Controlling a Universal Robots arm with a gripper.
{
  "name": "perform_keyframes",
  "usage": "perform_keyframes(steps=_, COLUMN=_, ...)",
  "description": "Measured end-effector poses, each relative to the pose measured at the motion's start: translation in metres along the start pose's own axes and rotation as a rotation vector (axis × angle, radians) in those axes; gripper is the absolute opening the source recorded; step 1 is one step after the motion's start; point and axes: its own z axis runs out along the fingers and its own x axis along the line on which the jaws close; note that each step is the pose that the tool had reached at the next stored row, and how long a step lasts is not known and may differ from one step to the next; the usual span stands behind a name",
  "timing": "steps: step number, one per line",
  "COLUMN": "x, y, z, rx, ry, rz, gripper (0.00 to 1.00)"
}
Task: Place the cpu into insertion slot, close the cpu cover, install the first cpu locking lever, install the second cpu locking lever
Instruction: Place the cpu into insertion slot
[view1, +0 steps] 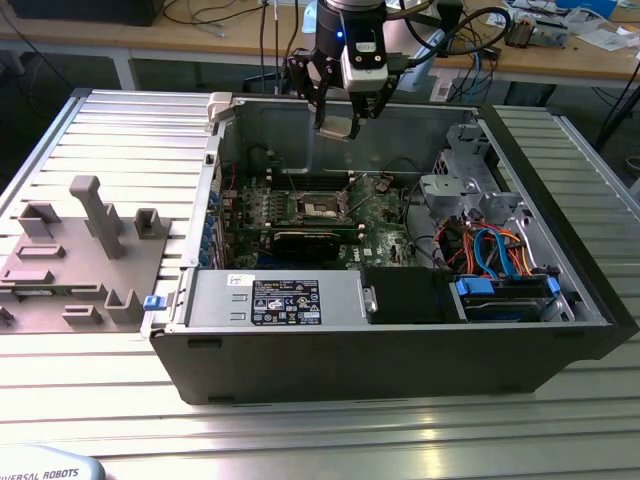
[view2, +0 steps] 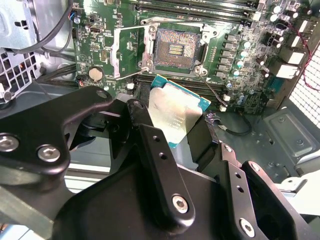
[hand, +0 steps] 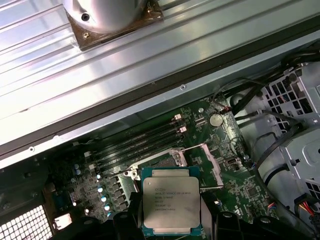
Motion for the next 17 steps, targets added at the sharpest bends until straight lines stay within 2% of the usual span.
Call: perform_keyframes(steps=17, x=0.0, y=0.0, z=0.0, rx=-0.0003, ry=-0.0015, rz=0.017, gripper=0.54)
